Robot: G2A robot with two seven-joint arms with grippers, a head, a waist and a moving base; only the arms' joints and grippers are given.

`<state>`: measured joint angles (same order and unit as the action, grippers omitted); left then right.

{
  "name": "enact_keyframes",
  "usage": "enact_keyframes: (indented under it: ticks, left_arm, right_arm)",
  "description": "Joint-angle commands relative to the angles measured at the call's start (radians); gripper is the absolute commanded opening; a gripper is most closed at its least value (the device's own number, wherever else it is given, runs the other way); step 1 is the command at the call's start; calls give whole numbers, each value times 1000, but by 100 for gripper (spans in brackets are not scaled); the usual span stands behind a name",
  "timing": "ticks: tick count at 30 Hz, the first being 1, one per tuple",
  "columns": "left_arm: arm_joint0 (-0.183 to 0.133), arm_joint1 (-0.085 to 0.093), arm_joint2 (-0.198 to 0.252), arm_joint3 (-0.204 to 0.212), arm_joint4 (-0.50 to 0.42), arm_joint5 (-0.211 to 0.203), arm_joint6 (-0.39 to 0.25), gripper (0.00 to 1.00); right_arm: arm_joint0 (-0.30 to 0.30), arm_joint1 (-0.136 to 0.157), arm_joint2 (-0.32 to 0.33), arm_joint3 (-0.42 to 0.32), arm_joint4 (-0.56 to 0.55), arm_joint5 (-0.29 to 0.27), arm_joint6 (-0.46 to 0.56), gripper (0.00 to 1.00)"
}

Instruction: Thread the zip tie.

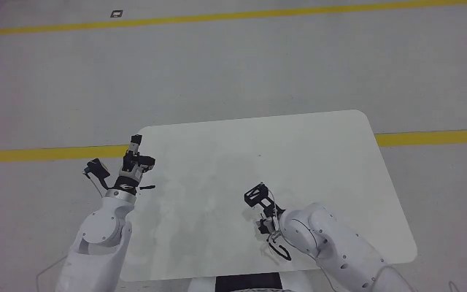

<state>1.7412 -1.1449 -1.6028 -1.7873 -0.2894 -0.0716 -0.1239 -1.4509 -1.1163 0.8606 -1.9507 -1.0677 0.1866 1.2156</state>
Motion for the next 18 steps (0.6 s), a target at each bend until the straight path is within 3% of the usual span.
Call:
enact_keyframes:
  ticks: [1,18]
  left_arm:
    - [0,0,0,0,0,0,0,100]
    - [0,0,0,0,0,0,0,100]
  right_arm:
    - [0,-1,0,5,-7,7,-1,23]
    - [30,-18,-21,67,-26,50,0,26]
